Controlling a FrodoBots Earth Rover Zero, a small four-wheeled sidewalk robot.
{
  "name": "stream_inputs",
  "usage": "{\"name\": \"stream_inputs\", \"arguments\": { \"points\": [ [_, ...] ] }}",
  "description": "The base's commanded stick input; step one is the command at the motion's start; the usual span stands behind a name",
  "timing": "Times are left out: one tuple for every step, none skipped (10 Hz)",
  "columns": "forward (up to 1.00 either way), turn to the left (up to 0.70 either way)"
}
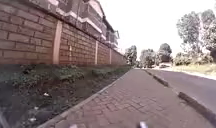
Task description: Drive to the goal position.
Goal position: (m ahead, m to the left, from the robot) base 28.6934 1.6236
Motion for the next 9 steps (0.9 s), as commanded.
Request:
{"name": "stream_inputs", "arguments": {
  "points": [
    [1.00,-0.40],
    [1.00,-0.35],
    [1.00,0.00],
    [1.00,0.00],
    [0.55,-0.44],
    [0.00,-0.87],
    [0.00,-0.50],
    [0.00,-0.07],
    [0.00,-0.60]
  ]
}}
